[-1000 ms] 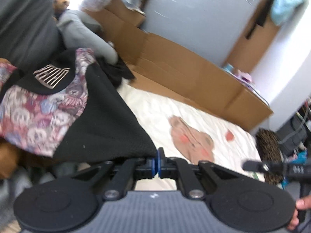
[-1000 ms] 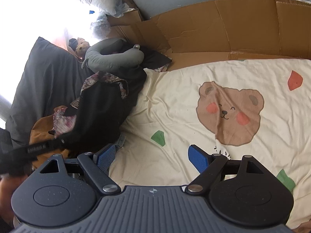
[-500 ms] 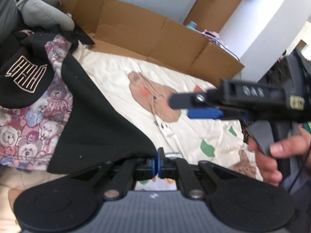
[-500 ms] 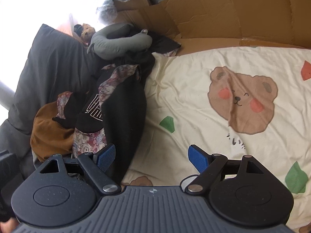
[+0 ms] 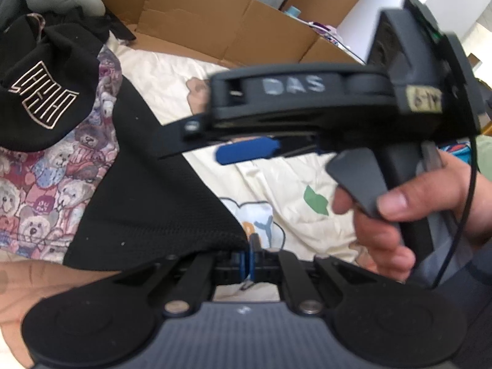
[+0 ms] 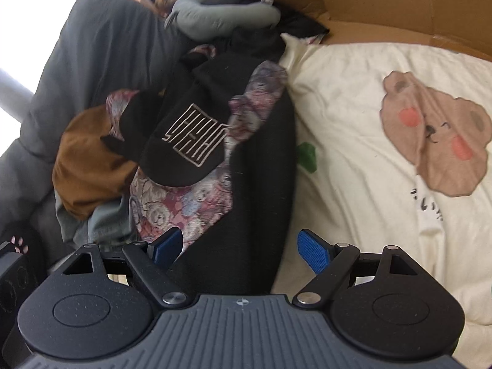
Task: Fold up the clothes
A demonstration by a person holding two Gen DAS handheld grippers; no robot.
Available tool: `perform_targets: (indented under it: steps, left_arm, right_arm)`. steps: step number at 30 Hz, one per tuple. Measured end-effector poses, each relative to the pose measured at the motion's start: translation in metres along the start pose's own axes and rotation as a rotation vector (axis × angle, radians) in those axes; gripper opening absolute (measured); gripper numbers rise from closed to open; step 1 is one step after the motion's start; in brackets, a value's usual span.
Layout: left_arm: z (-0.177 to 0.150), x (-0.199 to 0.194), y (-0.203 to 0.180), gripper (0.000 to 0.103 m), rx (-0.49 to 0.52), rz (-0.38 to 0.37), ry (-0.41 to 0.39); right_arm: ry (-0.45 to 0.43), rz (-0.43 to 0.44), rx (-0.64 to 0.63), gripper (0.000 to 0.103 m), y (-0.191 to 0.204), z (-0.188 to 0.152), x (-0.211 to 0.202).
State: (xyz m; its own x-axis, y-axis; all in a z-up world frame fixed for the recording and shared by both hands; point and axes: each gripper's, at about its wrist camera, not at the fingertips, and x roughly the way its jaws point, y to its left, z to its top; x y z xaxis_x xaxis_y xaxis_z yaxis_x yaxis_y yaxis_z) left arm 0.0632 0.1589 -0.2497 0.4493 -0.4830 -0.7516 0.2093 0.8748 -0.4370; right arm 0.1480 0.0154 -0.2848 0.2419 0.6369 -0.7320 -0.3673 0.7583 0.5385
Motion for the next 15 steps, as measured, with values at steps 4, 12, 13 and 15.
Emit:
perform_targets:
  steps: [4, 12, 13, 15]
  left_arm:
    - [-0.004, 0.0, -0.003, 0.003, 0.007, -0.036, 0.007]
    - [-0.001, -0.001, 0.008, 0.005, -0.016, -0.015, 0.035]
    - [-0.001, -0.004, 0.012, 0.008, -0.023, -0.01, 0.039]
    - [-0.001, -0.011, 0.019, 0.011, -0.034, 0.0, 0.042]
  right_arm:
    - [0.06, -0.003, -0.006, 0.068, -0.004, -0.006, 0.018]
    - [0.106, -0.065, -0.013, 0.0, -0.021, -0.013, 0.027]
    - [0.103, -0.072, -0.003, 0.0, -0.025, -0.013, 0.025]
    - [0.099, -0.087, 0.017, 0.0, -0.034, -0.013, 0.019]
